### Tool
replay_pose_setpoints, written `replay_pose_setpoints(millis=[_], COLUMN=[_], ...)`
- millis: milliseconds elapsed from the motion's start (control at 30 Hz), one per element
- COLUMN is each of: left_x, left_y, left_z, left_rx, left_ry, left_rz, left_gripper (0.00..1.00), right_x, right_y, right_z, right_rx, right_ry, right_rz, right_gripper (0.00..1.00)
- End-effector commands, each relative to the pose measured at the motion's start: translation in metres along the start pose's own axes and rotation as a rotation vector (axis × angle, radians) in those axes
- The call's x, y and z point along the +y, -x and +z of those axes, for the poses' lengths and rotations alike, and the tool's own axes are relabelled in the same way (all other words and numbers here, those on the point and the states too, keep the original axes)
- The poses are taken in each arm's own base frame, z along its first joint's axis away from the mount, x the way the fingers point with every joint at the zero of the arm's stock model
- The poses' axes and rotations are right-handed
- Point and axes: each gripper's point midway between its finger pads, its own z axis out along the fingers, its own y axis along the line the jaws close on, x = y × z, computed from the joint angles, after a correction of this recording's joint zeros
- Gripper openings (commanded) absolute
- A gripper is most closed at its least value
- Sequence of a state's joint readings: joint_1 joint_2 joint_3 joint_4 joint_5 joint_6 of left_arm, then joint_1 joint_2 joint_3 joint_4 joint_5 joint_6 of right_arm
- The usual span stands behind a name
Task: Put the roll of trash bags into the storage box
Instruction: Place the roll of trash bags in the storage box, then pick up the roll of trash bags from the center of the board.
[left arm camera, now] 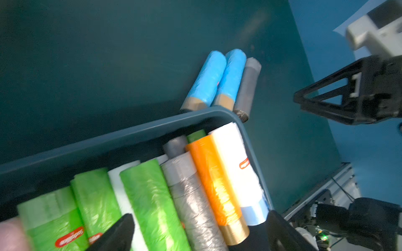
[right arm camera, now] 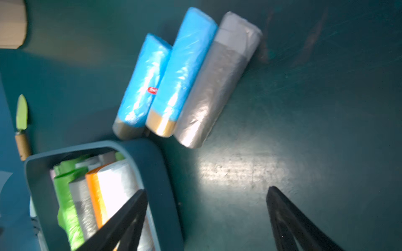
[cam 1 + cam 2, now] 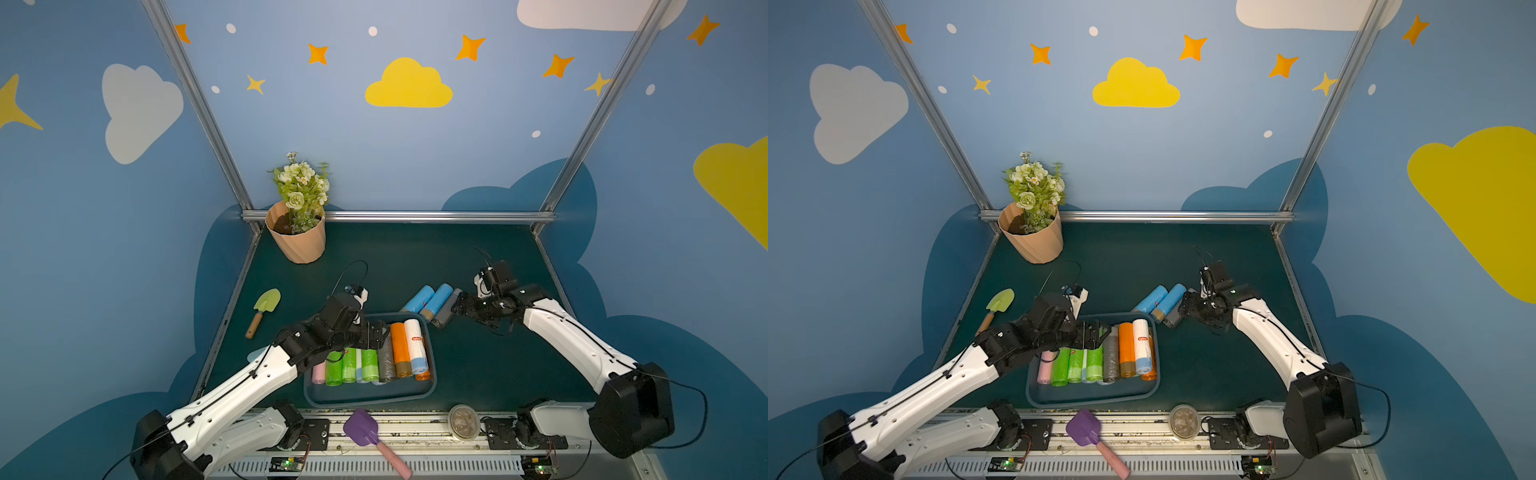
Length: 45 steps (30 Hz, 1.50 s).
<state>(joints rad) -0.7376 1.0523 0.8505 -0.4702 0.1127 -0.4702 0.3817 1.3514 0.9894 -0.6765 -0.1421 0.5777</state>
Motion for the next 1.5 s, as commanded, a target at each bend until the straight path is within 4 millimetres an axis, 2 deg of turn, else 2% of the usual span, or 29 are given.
replay_pose_setpoints(millis=[0, 67, 233, 400, 633, 800, 933, 1233, 1467], left_x=[-0.029, -0.046, -0.086, -0.104, -0.11, -0.103, -0.097, -0.102, -0.105], left_y=[0.015, 0.018, 0.009, 0.003, 0.007, 0.008, 0.006, -0.003, 0.0], left_z=[0.017, 0.028, 0.048, 0.055, 0.043, 0.034, 0.032, 0.042, 0.043], left_rx=[-0.001, 0.023, 0.06, 0.055, -0.036, -0.073, -0.077, -0.023, -0.054], left_ry=[-0.076, -0.08, -0.128, -0.161, -0.182, -0.174, -0.156, -0.179, -0.18], left_rz=[0.055, 0.099, 0.195, 0.229, 0.25, 0.246, 0.244, 0.235, 0.242], left_gripper=[1.0, 1.0, 1.0, 1.0, 1.0, 1.0, 1.0, 1.0, 1.0], right_x=[-0.005, -0.007, -0.005, -0.007, -0.01, -0.016, -0.021, -0.03, -0.023], right_y=[0.018, 0.027, 0.04, 0.054, 0.059, 0.06, 0.056, 0.045, 0.047], right_z=[0.008, 0.017, 0.041, 0.06, 0.092, 0.103, 0.108, 0.116, 0.104], right_rx=[-0.018, -0.018, 0.022, 0.004, 0.046, 0.05, 0.065, 0.1, 0.061], right_ry=[-0.007, -0.008, -0.012, -0.03, -0.064, -0.091, -0.11, -0.125, -0.083], right_rz=[0.0, 0.011, 0.022, 0.056, 0.081, 0.087, 0.089, 0.075, 0.03], right_gripper=[0.83, 0.83, 0.82, 0.82, 0.77, 0.71, 0.65, 0.48, 0.34])
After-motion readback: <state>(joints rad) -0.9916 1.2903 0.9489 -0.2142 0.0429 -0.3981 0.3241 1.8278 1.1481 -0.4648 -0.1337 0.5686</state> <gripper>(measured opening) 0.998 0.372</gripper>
